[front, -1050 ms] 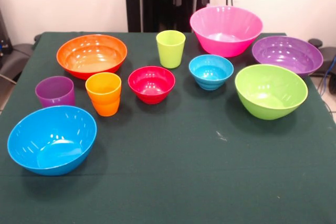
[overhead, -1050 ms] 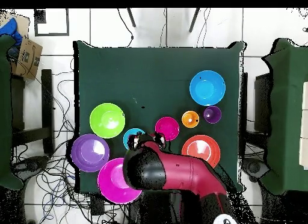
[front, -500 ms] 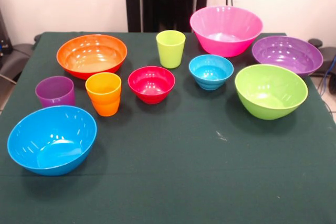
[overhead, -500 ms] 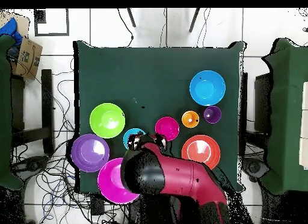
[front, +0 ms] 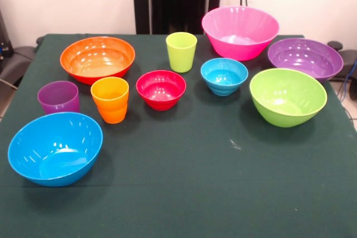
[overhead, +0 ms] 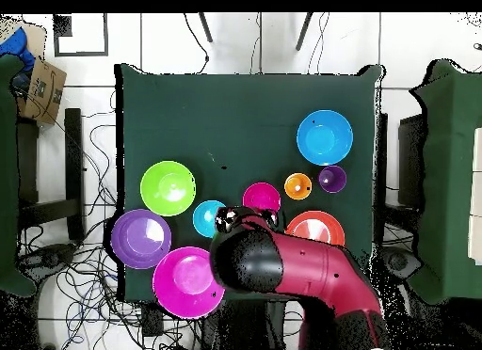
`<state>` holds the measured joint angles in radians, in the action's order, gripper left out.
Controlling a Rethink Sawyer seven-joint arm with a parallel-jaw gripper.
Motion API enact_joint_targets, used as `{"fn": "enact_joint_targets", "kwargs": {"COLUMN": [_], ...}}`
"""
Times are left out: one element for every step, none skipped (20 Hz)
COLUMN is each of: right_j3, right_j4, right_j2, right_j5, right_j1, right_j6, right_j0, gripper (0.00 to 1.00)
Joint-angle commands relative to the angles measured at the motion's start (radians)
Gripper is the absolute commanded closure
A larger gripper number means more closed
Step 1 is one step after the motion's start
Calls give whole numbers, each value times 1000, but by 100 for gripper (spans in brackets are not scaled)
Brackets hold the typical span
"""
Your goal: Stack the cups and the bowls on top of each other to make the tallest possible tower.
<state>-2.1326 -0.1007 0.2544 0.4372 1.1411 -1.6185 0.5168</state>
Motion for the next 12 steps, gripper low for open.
{"fn": "enact_joint_targets", "kwargs": {"right_j3": [33, 31, 33, 34, 35, 35, 36, 34, 36, 34, 33, 28], "right_j4": [-116, -118, -119, -126, -133, -139, -149, -155, -165, -173, -181, -189], "right_j2": [121, 146, 162, 175, 186, 191, 202, 208, 220, 229, 238, 246], "right_j5": [123, 127, 137, 136, 136, 137, 134, 133, 132, 133, 134, 132], "right_j1": [-80, -85, -88, -91, -92, -91, -91, -88, -86, -84, -82, -79], "right_j6": [181, 195, 201, 203, 201, 199, 202, 200, 202, 206, 209, 208], "right_j0": [46, 64, 73, 83, 90, 95, 102, 106, 113, 118, 123, 130], "gripper": [0, 0, 0, 0, 0, 0, 0, 0, 0, 0, 0, 0]}}
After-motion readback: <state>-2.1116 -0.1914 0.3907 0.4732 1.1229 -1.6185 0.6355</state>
